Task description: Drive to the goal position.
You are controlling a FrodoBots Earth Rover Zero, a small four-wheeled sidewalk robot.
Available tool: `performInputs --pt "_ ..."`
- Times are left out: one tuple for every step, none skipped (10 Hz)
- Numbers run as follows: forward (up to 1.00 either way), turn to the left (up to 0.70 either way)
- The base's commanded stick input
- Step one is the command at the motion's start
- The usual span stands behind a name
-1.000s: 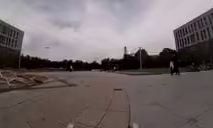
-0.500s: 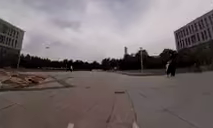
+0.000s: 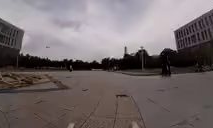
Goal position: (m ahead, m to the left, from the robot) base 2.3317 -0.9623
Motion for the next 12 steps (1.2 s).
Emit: performInputs --pt "0.7 0.0" --pt "0.7 0.0" --pt "0.7 0.0" --pt "0.7 0.0" --pt "0.7 0.08" --pt "0.7 0.23" --pt "0.7 0.03" --pt "0.7 0.0" --pt "0.7 0.0" --pt "0.7 0.0" --pt "0.7 0.0" --pt "0.7 0.0"
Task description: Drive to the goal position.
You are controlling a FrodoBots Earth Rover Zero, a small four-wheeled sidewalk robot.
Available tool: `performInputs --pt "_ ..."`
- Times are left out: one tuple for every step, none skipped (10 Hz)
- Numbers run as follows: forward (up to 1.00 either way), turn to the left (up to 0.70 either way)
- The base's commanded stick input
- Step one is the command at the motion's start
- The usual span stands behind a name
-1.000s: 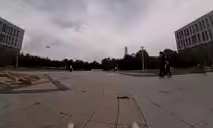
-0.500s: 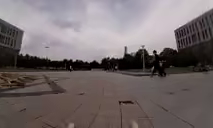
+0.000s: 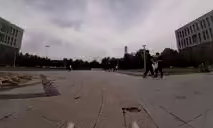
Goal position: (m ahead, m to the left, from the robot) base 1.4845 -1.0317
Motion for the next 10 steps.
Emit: performInputs --pt "0.7 0.0" --pt "0.7 0.0" --pt "0.7 0.0" --pt "0.7 0.0" --pt "0.7 0.0" --pt "0.7 0.0" --pt "0.7 0.0" --pt "0.7 0.0" --pt "0.7 0.0" --pt "0.7 0.0"
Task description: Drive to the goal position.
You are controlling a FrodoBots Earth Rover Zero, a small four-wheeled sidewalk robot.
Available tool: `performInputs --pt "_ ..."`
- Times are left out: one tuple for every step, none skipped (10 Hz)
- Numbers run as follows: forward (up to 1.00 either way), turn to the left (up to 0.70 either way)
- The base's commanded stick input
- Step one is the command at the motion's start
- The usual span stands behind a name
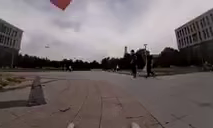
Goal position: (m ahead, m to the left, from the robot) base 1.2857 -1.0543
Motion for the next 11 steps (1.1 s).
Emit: performInputs --pt "0.7 0.0" --pt "0.7 0.0" --pt "0.7 0.0" --pt "0.7 0.0" --pt "0.7 0.0" --pt "0.7 0.0" --pt "0.7 0.0" --pt "0.7 0.0" --pt "0.7 0.0" --pt "0.7 0.0" --pt "0.7 0.0"
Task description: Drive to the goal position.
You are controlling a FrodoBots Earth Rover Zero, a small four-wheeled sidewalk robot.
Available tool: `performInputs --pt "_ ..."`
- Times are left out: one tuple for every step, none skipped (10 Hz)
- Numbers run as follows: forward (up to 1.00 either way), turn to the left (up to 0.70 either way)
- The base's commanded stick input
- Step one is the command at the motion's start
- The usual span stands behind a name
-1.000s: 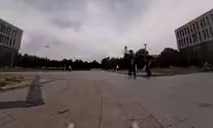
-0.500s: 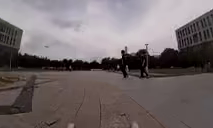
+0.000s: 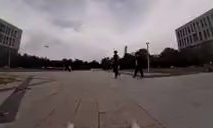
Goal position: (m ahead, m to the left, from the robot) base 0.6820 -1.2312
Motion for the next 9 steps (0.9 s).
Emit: performInputs --pt "0.7 0.0" --pt "0.7 0.0" --pt "0.7 0.0" --pt "0.7 0.0" --pt "0.7 0.0" --pt "0.7 0.0" --pt "0.7 0.0" --pt "0.7 0.0" --pt "0.7 0.0"
